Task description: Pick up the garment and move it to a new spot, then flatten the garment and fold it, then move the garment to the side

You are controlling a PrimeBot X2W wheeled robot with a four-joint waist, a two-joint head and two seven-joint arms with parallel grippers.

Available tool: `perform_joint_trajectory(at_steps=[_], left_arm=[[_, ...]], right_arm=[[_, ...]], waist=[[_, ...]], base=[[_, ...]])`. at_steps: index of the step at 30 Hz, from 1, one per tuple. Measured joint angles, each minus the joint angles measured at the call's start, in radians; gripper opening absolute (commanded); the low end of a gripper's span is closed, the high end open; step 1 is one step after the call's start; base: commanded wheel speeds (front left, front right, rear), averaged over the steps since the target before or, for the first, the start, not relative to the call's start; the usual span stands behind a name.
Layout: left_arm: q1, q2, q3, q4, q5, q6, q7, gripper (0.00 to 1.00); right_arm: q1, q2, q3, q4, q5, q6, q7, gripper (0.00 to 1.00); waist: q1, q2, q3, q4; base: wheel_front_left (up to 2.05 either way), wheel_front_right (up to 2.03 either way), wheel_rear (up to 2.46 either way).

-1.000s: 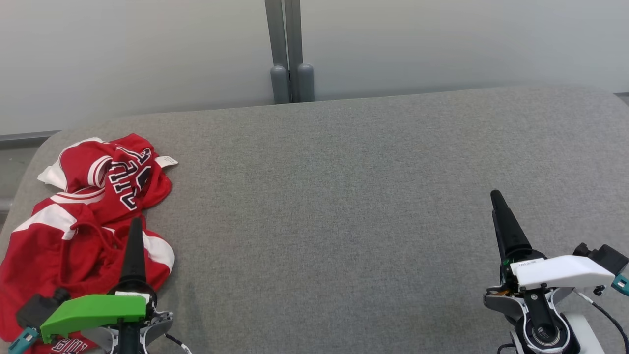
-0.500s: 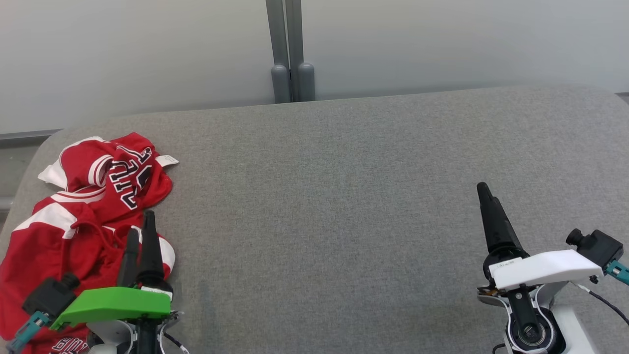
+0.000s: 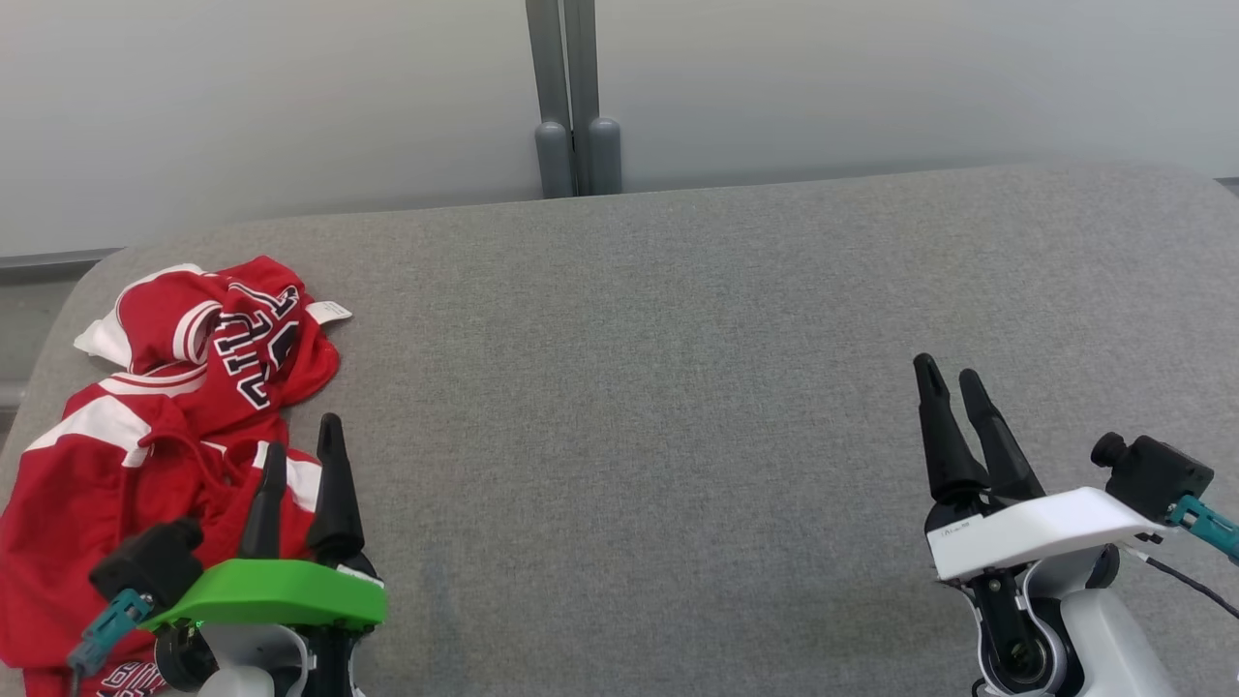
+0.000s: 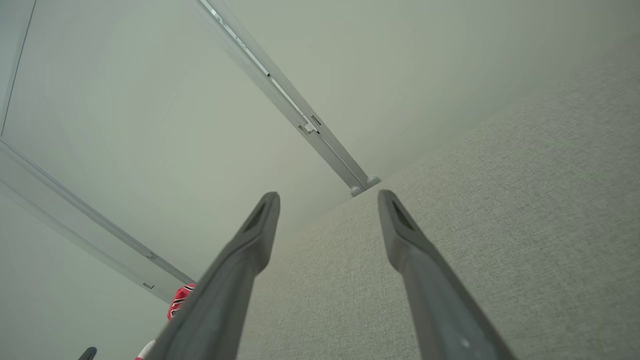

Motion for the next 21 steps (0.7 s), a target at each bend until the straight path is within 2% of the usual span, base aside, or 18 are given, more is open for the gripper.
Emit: perform_joint_trajectory(at_steps=[10,21], left_arm=[[-0.008,0.0,-0.027,0.003,0.143,0.013,-0.027,1.0],[-0.009,0.001,-0.039,-0.001,0.247,0.019,-0.053,1.0]], right_arm=[[-0.008,-0.002,0.009,0.014,-0.167,0.0,-0.026,1.0],[-0.011,0.007,-0.003,0.019,-0.285,0.0,-0.053,1.0]], waist=[[0.0,0.0,0.006,0.002],[0.0,0.0,0.013,0.003]], base=[[0.0,0.0,0.0],[0.0,0.0,0.0]])
